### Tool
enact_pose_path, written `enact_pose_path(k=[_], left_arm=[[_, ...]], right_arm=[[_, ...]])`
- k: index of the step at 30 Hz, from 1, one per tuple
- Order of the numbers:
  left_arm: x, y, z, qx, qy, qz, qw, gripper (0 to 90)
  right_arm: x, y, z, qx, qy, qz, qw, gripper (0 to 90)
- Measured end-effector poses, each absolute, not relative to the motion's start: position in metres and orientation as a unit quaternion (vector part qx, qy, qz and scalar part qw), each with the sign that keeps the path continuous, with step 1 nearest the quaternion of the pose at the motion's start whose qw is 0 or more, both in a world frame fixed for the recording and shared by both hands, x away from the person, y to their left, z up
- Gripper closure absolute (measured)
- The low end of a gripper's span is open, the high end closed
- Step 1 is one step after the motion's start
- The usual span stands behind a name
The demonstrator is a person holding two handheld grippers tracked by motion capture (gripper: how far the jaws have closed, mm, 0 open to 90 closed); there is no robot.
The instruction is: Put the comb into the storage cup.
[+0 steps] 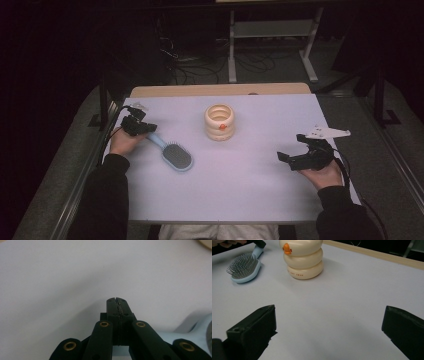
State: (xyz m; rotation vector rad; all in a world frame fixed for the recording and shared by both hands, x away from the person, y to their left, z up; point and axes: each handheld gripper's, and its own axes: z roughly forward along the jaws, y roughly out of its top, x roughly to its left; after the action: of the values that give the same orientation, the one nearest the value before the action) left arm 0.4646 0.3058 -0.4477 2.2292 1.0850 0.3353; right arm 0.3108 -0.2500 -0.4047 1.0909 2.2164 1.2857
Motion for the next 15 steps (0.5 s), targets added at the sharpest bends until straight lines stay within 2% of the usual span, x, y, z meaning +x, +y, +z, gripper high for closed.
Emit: enact_pose_path(k=[5, 9, 15], left_arm=[[0.465, 0.3071, -0.4485, 0.846, 0.413, 0.124, 0.314, 90.0], [0.465, 0.3041, -0.453, 0.861, 0.405, 0.131, 0.278, 90.0], [0.4593, 0.3078, -0.4498, 0.865, 0.402, 0.133, 0.268, 90.0]], right_arm=[[0.3111, -0.2493, -0.4052, 0.384, 0.785, 0.453, 0.175, 0.0], [0.3111, -0.249, -0.4052, 0.383, 0.786, 0.452, 0.175, 0.0], [0.3104, -0.2493, -0.4046, 0.383, 0.785, 0.453, 0.177, 0.0]])
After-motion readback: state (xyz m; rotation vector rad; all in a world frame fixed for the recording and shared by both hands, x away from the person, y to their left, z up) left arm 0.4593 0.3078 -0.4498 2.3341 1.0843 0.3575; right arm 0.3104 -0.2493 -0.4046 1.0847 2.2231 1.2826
